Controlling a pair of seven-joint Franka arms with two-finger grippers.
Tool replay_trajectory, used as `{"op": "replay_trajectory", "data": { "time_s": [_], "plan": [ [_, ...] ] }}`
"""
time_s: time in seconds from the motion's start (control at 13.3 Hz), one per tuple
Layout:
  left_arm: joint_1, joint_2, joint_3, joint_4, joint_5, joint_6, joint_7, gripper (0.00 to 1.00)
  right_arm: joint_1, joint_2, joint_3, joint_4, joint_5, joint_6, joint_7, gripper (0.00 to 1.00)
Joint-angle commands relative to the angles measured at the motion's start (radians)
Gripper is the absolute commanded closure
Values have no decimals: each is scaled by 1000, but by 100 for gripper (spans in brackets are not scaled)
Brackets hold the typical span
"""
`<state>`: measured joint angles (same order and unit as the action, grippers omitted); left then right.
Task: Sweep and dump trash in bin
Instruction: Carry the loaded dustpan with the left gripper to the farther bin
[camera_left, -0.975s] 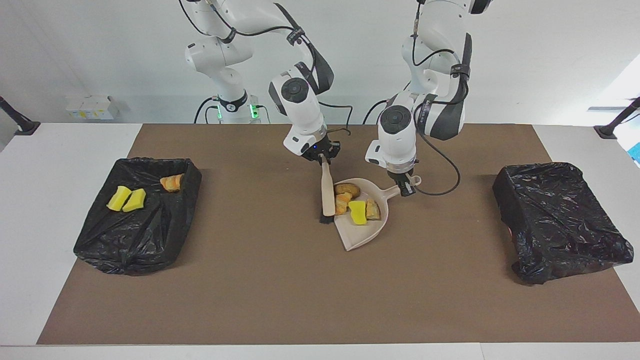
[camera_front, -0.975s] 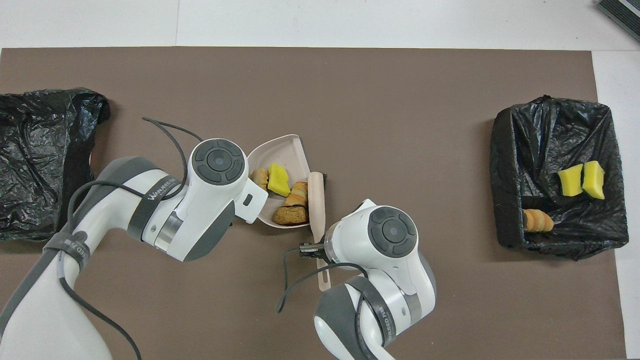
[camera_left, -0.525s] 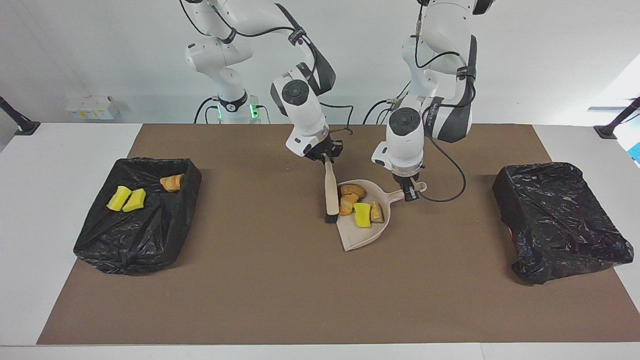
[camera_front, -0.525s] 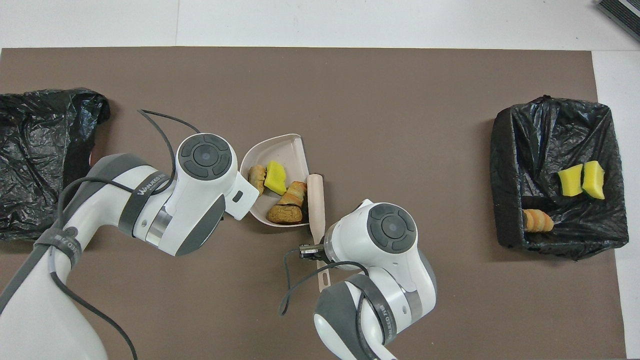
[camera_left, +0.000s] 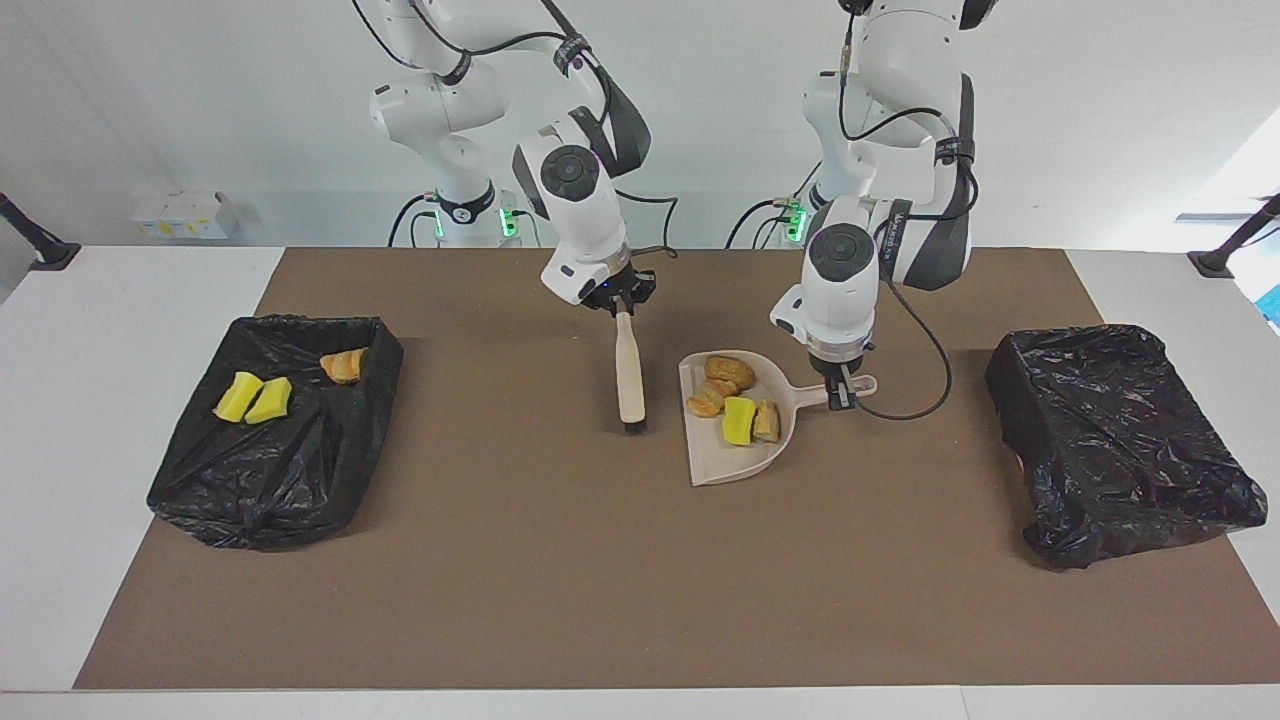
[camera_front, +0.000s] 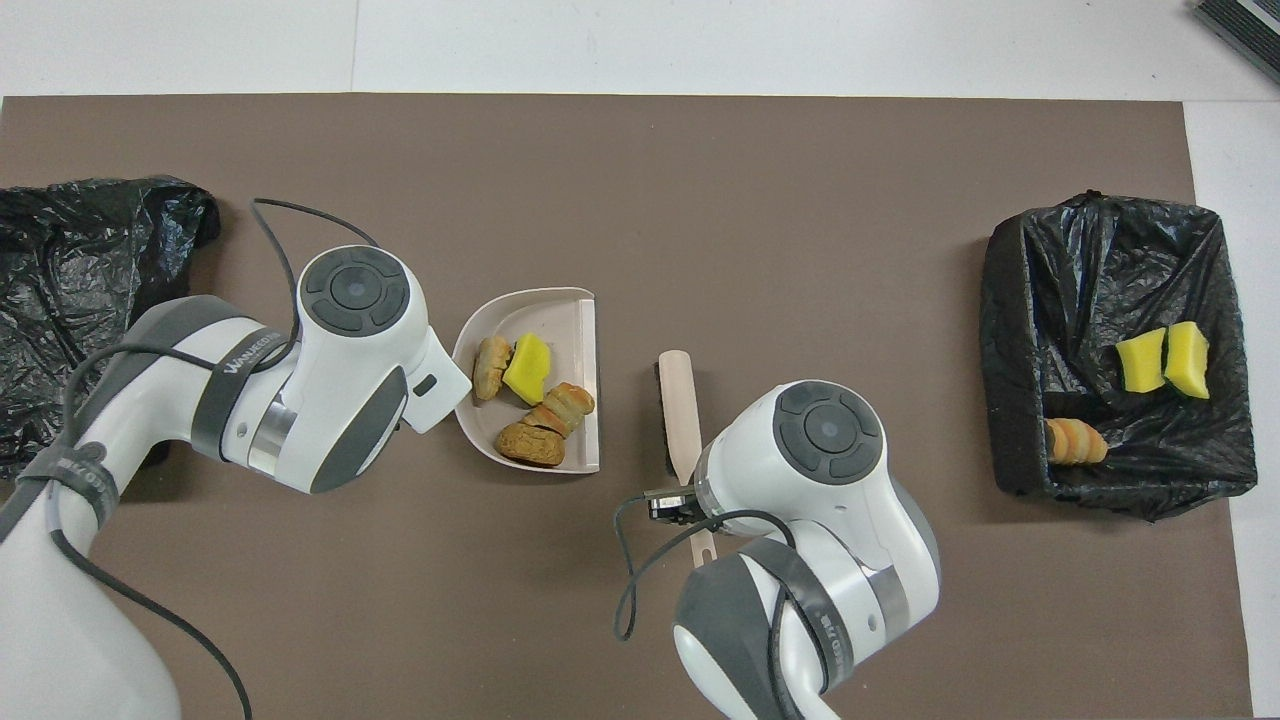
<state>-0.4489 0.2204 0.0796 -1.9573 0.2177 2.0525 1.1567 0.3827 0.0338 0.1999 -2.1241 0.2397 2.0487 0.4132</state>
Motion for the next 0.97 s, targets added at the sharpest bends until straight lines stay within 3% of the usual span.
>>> {"op": "replay_trajectory", "data": {
  "time_s": [0.0, 0.53, 0.67, 0.9],
  "plan": [
    [84, -15, -6, 20, 12, 12, 150, 100, 22, -48, 16, -17, -43, -22, 85, 100],
    [292, -18, -9, 182, -6, -15, 503, 100, 158, -87, 18, -19, -59, -58, 211, 100],
    [346, -19, -6, 233, -62, -41, 553, 100, 202, -97, 19, -20, -82, -42, 272, 100],
    [441, -18, -9, 302, -98, -92, 606, 100, 277, -45, 19, -33, -134, 53, 378, 100]
  ]
}}
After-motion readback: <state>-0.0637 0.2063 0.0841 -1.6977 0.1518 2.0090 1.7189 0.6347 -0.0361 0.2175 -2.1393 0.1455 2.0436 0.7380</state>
